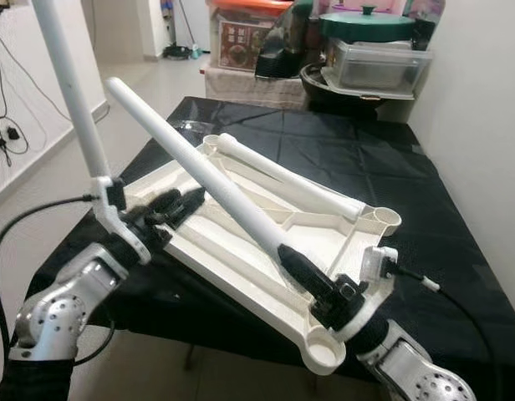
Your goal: Building children table
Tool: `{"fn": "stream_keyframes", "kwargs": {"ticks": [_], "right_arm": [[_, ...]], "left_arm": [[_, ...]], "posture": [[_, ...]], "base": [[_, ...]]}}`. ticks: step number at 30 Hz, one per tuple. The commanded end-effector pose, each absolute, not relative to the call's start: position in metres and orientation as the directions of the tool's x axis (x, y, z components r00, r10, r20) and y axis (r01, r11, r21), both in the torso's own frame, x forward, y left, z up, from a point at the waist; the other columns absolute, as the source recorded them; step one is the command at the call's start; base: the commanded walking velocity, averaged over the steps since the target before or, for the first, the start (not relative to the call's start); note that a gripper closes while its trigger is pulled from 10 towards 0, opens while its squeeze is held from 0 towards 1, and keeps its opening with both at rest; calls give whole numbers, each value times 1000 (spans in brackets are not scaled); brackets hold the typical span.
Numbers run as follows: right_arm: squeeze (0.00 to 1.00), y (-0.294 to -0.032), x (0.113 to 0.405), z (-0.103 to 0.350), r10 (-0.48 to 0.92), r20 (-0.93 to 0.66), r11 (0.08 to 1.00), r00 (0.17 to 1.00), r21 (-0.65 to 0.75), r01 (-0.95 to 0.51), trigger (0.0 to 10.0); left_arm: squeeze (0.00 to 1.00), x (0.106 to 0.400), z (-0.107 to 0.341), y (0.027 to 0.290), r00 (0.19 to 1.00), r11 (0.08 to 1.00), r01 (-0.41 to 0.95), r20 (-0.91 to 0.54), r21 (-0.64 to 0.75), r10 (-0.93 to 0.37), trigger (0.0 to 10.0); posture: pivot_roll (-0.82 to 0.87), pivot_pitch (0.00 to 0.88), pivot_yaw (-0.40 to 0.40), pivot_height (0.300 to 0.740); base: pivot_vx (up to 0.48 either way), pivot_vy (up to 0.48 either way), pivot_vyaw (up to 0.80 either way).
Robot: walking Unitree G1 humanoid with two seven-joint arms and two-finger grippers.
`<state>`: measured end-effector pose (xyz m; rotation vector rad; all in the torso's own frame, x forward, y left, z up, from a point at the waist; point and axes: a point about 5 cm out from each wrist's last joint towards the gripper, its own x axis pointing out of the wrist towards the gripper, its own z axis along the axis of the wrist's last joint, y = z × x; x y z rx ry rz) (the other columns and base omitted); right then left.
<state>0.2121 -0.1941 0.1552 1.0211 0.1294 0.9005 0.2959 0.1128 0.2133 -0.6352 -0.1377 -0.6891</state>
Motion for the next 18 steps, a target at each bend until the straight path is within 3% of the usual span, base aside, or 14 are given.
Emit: {"fn": "stream_keyframes", "kwargs": {"ticks": [1,8,14,18], "right_arm": [[0,-193,209,156,725,320,173,609,772,-611,0],[0,-195,206,151,736,310,168,601,777,-607,0],[0,-198,192,146,779,311,142,545,759,-636,0],[0,-201,188,143,794,297,143,530,757,-638,0]], "left_arm": [[0,294,218,110,753,549,647,332,-529,-568,10000],[0,290,223,110,715,484,680,355,-550,-602,10000],[0,293,223,130,727,316,639,417,-702,-545,10000],[0,294,225,137,724,303,639,420,-707,-546,10000]], "posture": [[94,0,-71,740],[94,0,-71,740],[95,0,-71,740],[95,0,-71,740]], "base": [[0,0,0],[0,0,0],[0,0,0],[0,0,0]]}}
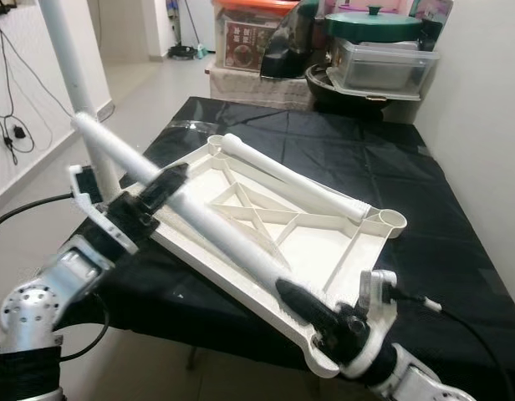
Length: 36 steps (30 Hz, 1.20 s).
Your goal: Building children table
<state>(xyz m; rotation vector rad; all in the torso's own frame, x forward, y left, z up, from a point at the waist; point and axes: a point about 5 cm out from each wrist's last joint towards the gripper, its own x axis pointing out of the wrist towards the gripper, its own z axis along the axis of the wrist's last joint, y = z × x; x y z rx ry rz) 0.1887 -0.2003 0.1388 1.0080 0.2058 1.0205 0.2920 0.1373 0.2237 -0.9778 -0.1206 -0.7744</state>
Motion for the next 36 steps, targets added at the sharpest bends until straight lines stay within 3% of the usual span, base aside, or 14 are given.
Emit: {"fn": "stream_keyframes", "kwargs": {"ticks": [1,6,7,8,9,28,29,30,31,32,35,36], "right_arm": [[0,-203,187,141,798,289,148,529,757,-636,0],[0,-208,187,139,800,274,164,534,756,-634,0],[0,-210,187,140,799,275,170,535,751,-638,0],[0,-210,187,140,799,275,170,535,751,-638,0],[0,-211,187,141,798,278,170,535,748,-642,0],[0,-216,185,147,789,323,169,523,705,-689,0],[0,-215,187,146,787,309,188,534,704,-685,471],[0,-214,187,146,788,305,193,535,702,-686,10000],[0,-214,187,146,788,305,193,535,702,-686,10000],[1000,-214,189,144,782,286,226,554,698,-679,10000],[1000,-217,191,143,777,267,263,570,685,-679,10000],[529,-223,193,141,773,233,309,590,674,-671,10000]], "left_arm": [[0,294,225,140,728,300,634,420,-713,-542,10000],[0,295,221,148,735,289,621,415,-728,-536,9804],[0,294,219,151,738,285,615,410,-735,-536,3373],[0,294,219,151,738,285,615,410,-735,-536,3373],[0,294,219,151,740,284,612,407,-738,-536,0],[0,302,214,165,772,247,573,413,-782,-484,0],[0,304,214,165,774,247,570,411,-784,-481,0],[0,305,214,165,774,250,568,406,-784,-487,0],[0,305,214,165,774,250,568,406,-784,-487,0],[0,306,214,162,768,253,571,398,-781,-502,10000],[0,308,217,158,756,251,579,396,-776,-522,10000],[0,311,219,156,754,256,582,395,-772,-525,10000]], "posture": [[95,0,-71,740],[95,0,-71,740],[95,0,-68,740],[95,0,-68,740],[95,0,-68,740],[81,0,-58,740],[81,0,-58,740],[81,0,-58,740],[81,0,-58,740],[80,0,-53,740],[80,0,-53,740],[75,0,-54,740]], "base": [[0,0,0],[0,0,0],[0,0,0],[0,0,0],[0,0,0],[0,0,0],[0,0,0],[0,0,0],[0,0,0],[0,0,0],[0,0,0],[0,0,0]]}}
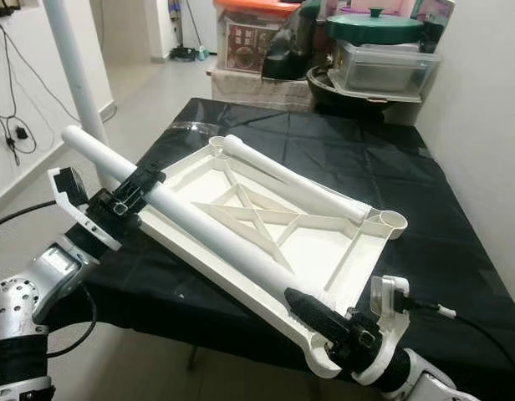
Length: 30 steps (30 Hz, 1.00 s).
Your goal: Building children table
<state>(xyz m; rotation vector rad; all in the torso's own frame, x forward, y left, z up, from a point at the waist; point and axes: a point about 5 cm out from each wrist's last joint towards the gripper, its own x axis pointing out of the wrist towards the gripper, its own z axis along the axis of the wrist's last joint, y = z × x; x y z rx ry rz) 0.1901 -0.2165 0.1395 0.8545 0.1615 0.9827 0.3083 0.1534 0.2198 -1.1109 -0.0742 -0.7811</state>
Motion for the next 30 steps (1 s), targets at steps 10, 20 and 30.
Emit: {"fn": "stream_keyframes", "kwargs": {"ticks": [10,20,30], "right_arm": [[0,-270,190,145,713,108,501,693,612,-612,10000],[0,-317,221,162,414,9,840,910,383,-385,10000],[0,-280,269,245,221,291,975,931,-38,-219,10000]], "left_arm": [[0,324,232,159,747,252,603,424,-757,-512,10000],[0,343,259,160,721,257,656,487,-710,-494,10000],[0,353,290,119,600,291,782,542,-551,-588,10000]], "posture": [[69,0,-53,740],[68,0,-52,740],[63,0,-41,740]], "base": [[0,0,0],[0,0,0],[0,0,-52]]}}
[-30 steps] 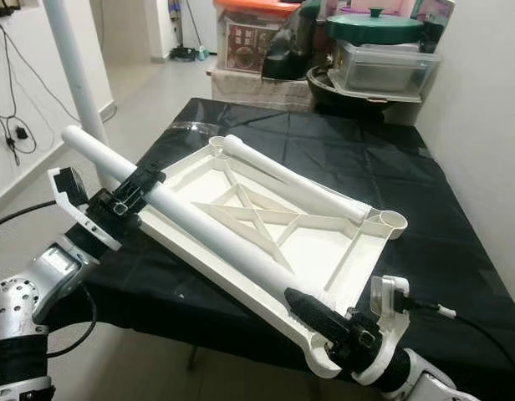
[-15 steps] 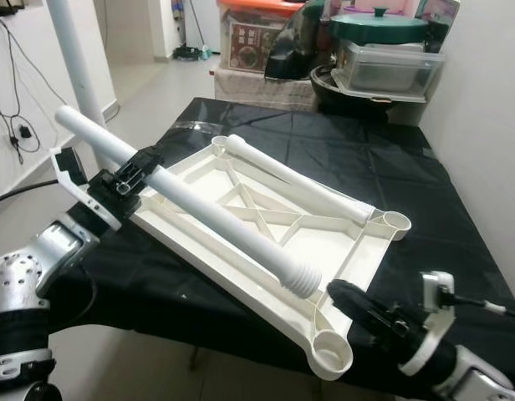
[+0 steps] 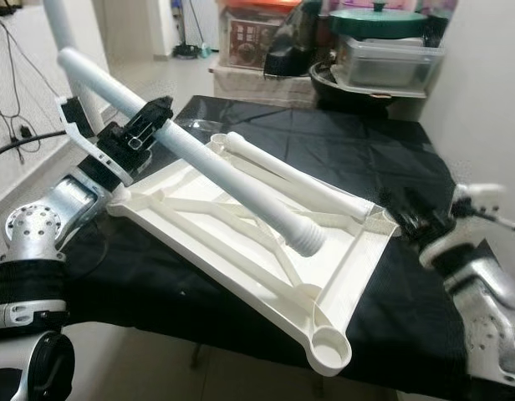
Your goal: Building children table
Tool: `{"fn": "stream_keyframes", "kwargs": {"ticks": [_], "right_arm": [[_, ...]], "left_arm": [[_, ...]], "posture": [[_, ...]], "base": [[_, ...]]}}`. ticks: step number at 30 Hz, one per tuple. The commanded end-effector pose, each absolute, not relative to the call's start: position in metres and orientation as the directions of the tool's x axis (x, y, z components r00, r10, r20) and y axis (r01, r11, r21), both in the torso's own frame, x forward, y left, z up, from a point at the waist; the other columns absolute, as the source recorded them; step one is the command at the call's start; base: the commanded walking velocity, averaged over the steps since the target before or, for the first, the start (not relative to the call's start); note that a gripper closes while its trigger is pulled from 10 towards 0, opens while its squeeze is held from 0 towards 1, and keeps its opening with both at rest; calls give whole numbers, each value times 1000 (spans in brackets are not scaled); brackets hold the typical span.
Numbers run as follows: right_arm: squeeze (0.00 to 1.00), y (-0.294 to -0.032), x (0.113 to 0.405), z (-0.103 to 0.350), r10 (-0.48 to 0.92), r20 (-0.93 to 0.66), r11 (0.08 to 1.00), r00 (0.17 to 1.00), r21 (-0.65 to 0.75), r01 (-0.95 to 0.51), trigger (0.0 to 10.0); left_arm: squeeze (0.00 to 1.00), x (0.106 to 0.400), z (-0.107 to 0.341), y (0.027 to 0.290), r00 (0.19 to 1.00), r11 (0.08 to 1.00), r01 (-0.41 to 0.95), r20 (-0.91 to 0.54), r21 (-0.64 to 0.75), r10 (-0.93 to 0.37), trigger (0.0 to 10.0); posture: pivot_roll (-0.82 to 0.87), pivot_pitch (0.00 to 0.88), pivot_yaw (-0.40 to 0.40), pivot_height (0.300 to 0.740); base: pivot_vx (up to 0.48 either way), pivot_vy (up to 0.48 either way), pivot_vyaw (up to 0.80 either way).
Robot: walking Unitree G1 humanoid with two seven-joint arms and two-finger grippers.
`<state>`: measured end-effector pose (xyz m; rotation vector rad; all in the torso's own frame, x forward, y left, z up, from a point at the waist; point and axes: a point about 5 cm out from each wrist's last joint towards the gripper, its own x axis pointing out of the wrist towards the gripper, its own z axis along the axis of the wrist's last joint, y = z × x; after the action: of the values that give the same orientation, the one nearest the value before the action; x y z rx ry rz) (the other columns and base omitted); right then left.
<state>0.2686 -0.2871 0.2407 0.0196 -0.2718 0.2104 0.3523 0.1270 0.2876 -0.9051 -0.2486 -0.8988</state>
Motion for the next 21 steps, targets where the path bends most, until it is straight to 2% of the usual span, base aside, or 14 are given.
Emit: {"fn": "stream_keyframes", "kwargs": {"ticks": [1,4,8,12,17,21], "right_arm": [[0,-280,269,245,221,291,975,931,-38,-219,10000],[0,-255,272,250,351,286,936,892,-71,-345,10000],[0,-245,273,251,395,282,918,874,-79,-390,10000],[0,-224,277,252,477,250,878,843,-98,-468,10000],[0,-210,274,242,549,165,835,819,-155,-528,10000],[0,-209,277,236,545,93,835,833,-143,-531,10000]], "left_arm": [[0,353,290,119,600,291,782,542,-551,-588,10000],[0,355,295,103,560,284,814,551,-507,-619,10000],[0,356,297,98,547,285,823,552,-490,-630,10000],[0,358,300,90,528,286,838,560,-464,-638,10000],[0,357,300,85,511,283,850,565,-445,-648,10000],[0,357,300,84,502,288,857,562,-428,-657,10000]], "posture": [[63,0,-41,740],[63,0,-41,740],[60,0,-41,740],[59,0,-37,740],[59,0,-39,740],[60,0,-40,740]], "base": [[0,0,-525],[0,0,-800],[0,0,-800],[0,0,-800],[0,0,-800],[0,0,-734]]}}
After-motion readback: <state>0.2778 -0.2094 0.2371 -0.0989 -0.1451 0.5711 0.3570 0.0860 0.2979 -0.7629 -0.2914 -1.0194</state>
